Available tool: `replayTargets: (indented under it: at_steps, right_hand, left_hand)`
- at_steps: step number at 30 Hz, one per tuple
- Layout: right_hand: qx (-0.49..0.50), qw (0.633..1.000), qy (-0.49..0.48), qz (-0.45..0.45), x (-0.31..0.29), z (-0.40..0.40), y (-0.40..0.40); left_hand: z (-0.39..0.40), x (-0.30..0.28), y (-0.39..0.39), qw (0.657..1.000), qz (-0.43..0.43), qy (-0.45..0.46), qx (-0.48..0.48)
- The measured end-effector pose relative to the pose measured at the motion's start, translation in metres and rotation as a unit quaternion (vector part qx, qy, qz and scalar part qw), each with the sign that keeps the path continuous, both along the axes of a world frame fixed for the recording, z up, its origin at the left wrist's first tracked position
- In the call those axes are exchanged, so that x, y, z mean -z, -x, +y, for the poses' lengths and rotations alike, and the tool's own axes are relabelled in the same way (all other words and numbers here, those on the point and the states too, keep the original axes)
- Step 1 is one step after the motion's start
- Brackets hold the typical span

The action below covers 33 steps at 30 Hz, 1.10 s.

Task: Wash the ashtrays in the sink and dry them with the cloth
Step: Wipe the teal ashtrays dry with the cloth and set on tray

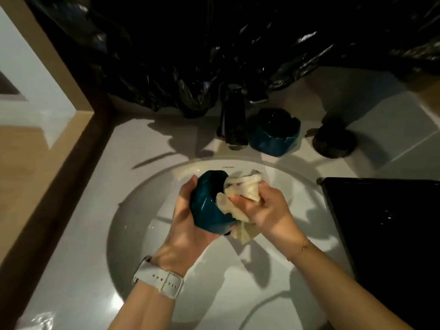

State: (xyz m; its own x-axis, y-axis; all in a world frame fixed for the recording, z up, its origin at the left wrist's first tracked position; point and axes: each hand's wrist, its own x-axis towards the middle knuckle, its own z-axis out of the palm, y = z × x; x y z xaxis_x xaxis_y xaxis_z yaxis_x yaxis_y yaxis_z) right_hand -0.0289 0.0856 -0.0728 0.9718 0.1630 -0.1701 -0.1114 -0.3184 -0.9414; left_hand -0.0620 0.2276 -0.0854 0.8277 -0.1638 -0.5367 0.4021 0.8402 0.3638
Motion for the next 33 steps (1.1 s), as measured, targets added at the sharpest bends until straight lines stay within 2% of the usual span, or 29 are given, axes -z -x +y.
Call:
replayTargets:
  at_steps: [3,5,7,8,10,12,15,17,19,20,23,25,27,29,33]
  right_hand:
    - [0.050,0.992,-0.109,0.030,0.002,-0.003,-0.007]
    - [0.047,0.998,-0.018,-0.025,0.009,-0.007,-0.010]
    - [0.005,0.993,0.079,-0.083,0.006,-0.006,-0.004]
    - [-0.030,0.991,0.093,-0.095,0.006,-0.006,0.000]
    - [-0.112,0.989,0.066,-0.067,-0.002,-0.006,0.008]
    - [-0.176,0.984,0.016,-0.009,-0.011,-0.008,0.010]
    - [-0.182,0.983,-0.006,0.011,-0.022,-0.009,0.010]
    - [-0.203,0.968,0.093,-0.118,-0.025,-0.011,0.013]
    - [-0.225,0.912,0.241,-0.243,-0.027,-0.016,0.016]
    - [-0.224,0.893,0.280,-0.273,-0.027,-0.019,0.017]
    - [-0.214,0.877,0.324,-0.284,-0.029,-0.023,0.017]
    - [-0.249,0.868,0.338,-0.266,-0.032,-0.022,0.022]
    - [-0.293,0.866,0.333,-0.230,-0.037,-0.019,0.028]
    - [-0.304,0.894,0.285,-0.167,-0.039,-0.016,0.031]
    - [-0.308,0.949,0.042,-0.050,-0.031,-0.014,0.034]
  left_hand:
    - [-0.002,0.009,-0.009,1.000,0.004,-0.029,-0.010]
    - [-0.005,0.010,-0.010,0.997,-0.015,-0.074,0.008]
    - [-0.009,0.009,-0.007,0.992,-0.048,-0.112,0.033]
    - [-0.010,0.008,-0.004,0.986,-0.063,-0.148,0.037]
    - [-0.012,0.002,0.003,0.976,-0.073,-0.197,0.054]
    - [-0.010,0.000,0.006,0.974,-0.066,-0.208,0.061]
    - [-0.002,0.000,0.009,0.969,-0.097,-0.209,0.084]
    - [0.000,-0.003,0.013,0.966,-0.097,-0.218,0.102]
    - [-0.003,-0.006,0.016,0.956,-0.095,-0.251,0.117]
    - [-0.006,-0.008,0.019,0.952,-0.094,-0.267,0.121]
    - [-0.015,-0.011,0.023,0.945,-0.101,-0.288,0.121]
    - [-0.019,-0.010,0.026,0.947,-0.091,-0.288,0.109]
    - [-0.020,-0.010,0.031,0.951,-0.084,-0.278,0.104]
    - [-0.015,-0.009,0.033,0.962,-0.065,-0.250,0.091]
    - [-0.007,-0.008,0.030,0.979,-0.049,-0.180,0.077]
